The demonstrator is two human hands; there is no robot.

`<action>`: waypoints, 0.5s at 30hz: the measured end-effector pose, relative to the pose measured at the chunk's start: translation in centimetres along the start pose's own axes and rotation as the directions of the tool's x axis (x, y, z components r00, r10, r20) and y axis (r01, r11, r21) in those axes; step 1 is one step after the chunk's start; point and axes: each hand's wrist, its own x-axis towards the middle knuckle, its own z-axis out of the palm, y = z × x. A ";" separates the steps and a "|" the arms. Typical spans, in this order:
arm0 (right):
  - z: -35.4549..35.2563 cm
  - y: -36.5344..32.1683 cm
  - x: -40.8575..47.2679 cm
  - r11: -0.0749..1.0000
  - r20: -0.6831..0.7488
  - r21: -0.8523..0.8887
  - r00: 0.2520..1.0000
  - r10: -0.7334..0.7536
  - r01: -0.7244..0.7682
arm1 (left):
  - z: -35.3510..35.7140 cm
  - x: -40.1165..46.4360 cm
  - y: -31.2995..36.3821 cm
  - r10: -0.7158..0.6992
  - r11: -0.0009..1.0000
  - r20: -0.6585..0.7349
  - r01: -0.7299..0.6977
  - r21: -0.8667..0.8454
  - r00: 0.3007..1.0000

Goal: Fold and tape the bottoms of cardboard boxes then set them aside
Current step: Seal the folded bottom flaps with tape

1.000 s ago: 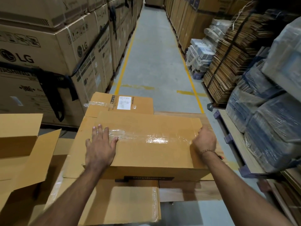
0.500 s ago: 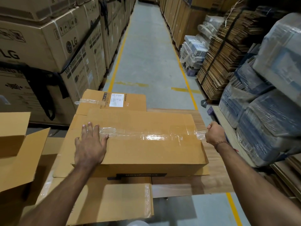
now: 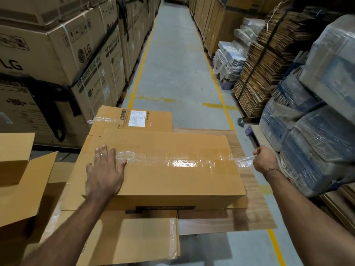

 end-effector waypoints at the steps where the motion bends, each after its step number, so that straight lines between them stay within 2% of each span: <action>1: 0.2 0.4 0.3 0.998 0.011 0.045 0.999 0.047 -0.047 | 0.0 0.0 0.0 -0.002 1.000 0.002 0.002 0.003 1.000; 4: 0.6 1.9 0.9 0.960 0.062 0.197 0.980 0.189 -0.197 | -0.1 0.0 0.1 -0.006 1.000 0.009 0.006 0.005 1.000; 7: 0.1 2.4 1.0 0.871 0.221 0.310 0.920 0.324 -0.381 | -0.3 -0.2 0.1 -0.011 1.000 0.014 0.011 0.011 1.000; 8: -0.1 2.0 0.9 0.853 0.227 0.315 0.906 0.358 -0.416 | -0.4 -0.2 0.0 -0.015 1.000 0.014 0.015 0.019 1.000; 9: -0.2 1.3 0.6 0.869 0.160 0.272 0.910 0.383 -0.414 | -0.4 -0.3 0.0 -0.019 0.999 0.015 0.018 0.026 1.000; 10: -0.4 -0.1 -0.1 0.904 0.043 0.187 0.922 0.384 -0.385 | -0.5 -0.3 0.1 -0.020 0.999 0.019 0.020 0.030 1.000; 12: -0.4 -4.2 -2.6 0.968 -0.101 0.044 0.963 0.250 -0.247 | -0.6 -0.2 0.1 -0.017 0.999 0.025 0.016 0.030 1.000; 14: 1.0 -9.1 -5.7 0.999 -0.036 0.044 0.999 0.004 -0.002 | -0.6 -0.1 0.1 -0.014 0.999 0.027 0.013 0.033 1.000; 15: 2.3 -11.5 -7.3 0.989 0.031 0.063 0.991 -0.133 0.131 | -0.6 -0.2 0.1 -0.014 0.999 0.028 0.013 0.035 1.000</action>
